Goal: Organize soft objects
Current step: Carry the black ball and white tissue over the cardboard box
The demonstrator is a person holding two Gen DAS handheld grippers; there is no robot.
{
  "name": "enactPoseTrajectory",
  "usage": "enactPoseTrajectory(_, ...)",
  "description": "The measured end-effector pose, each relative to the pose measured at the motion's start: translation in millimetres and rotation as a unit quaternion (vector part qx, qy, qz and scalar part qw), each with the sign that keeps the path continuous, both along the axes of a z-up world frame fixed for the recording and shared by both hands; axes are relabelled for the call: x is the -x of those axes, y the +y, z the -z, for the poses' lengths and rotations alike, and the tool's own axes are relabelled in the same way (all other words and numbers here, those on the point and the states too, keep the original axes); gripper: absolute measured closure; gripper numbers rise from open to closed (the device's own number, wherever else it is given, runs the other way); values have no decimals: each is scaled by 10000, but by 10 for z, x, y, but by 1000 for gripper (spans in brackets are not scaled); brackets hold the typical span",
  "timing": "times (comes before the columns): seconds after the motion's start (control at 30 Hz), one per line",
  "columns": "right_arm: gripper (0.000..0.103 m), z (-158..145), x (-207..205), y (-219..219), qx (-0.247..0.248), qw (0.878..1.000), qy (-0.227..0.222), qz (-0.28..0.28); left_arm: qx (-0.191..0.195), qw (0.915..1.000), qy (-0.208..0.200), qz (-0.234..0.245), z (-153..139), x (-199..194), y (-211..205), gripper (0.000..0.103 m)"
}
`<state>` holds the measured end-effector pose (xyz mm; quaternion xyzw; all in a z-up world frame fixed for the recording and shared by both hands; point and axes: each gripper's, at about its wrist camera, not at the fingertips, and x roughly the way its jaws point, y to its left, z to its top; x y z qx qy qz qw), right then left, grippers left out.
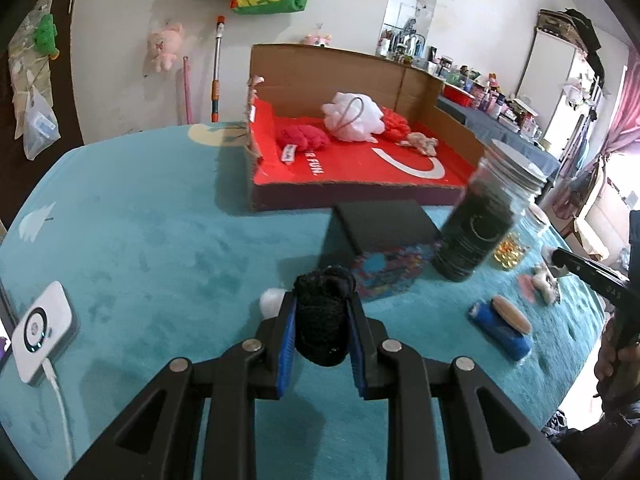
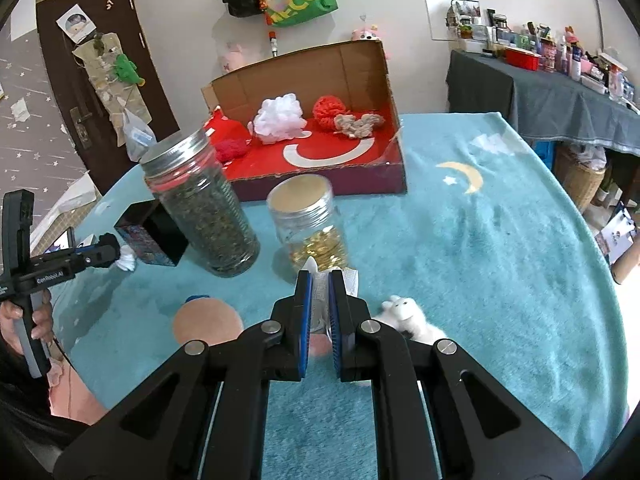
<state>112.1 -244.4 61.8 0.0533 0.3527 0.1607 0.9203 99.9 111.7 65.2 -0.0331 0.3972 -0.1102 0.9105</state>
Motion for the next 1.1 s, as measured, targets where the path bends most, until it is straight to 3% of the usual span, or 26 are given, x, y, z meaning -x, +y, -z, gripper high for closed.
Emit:
enactPoseTrajectory(0.17, 95, -41, -87, -46, 54, 10000, 0, 36, -13, 10000, 80, -13, -45, -166, 59, 78)
enactPoseTrajectory(0.37, 95, -82, -185, -135, -86, 9999, 103, 15, 417, 9984, 366, 51, -85, -360, 186, 78)
enactPoseTrajectory(0.83, 95, -117, -263, -266, -234, 9994, 237, 32, 830, 9954, 458, 156, -216, -350, 309, 78)
enactPoseTrajectory(1.1, 95, -104, -340, -273, -56, 9997, 243, -3, 236, 9982, 530, 142, -129, -465, 255, 78)
